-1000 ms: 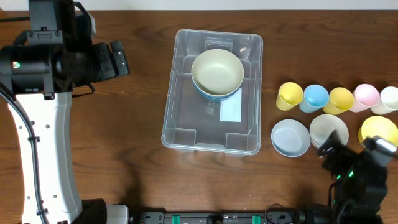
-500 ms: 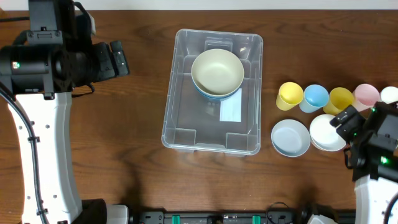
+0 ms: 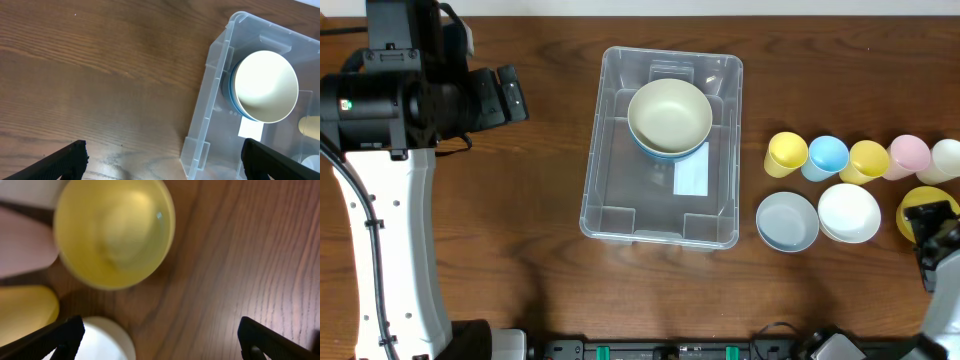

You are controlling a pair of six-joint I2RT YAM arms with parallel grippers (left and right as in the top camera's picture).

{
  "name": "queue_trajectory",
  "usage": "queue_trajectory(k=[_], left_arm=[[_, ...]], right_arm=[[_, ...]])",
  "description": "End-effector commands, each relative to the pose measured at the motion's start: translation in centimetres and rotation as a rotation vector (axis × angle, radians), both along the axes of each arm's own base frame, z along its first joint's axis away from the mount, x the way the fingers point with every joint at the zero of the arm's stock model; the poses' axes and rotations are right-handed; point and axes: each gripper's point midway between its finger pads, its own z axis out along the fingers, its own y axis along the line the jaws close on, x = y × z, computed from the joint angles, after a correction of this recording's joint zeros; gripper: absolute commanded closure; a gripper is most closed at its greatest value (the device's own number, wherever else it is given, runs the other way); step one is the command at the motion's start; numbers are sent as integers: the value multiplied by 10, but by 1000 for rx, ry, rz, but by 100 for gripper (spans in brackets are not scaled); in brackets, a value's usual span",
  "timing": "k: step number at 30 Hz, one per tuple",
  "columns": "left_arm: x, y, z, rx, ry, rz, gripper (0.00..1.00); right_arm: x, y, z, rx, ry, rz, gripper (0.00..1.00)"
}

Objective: Pack container
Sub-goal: 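Reach the right gripper to the yellow bowl and grasp its rim, then carry the yellow bowl into the container's front-left area and release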

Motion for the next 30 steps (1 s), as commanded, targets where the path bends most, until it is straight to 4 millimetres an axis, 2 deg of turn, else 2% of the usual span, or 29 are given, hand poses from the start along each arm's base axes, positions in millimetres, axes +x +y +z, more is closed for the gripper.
queue_trajectory(k=[1,8,16,21,23,27,30], left_arm=[[0,3,-1,12,3,7,2],[0,3,-1,12,3,7,2],[0,3,-1,12,3,7,2],[0,3,-1,12,3,7,2],[0,3,-1,12,3,7,2],[0,3,-1,12,3,7,2],[0,3,-1,12,3,7,2]], right_arm=[[4,-14,-3,23,-43,-53,1],[29,-30,-28,51,-93,-32,10],[30,-41,-59,60,-36,-49,18],[29,-43,-73,74,-11,-53,31],[25,-44,-77,70,13,-61,39],[23,-46,-75,59,25,-68,65],[20,-43,-70,69,36,-70,78]])
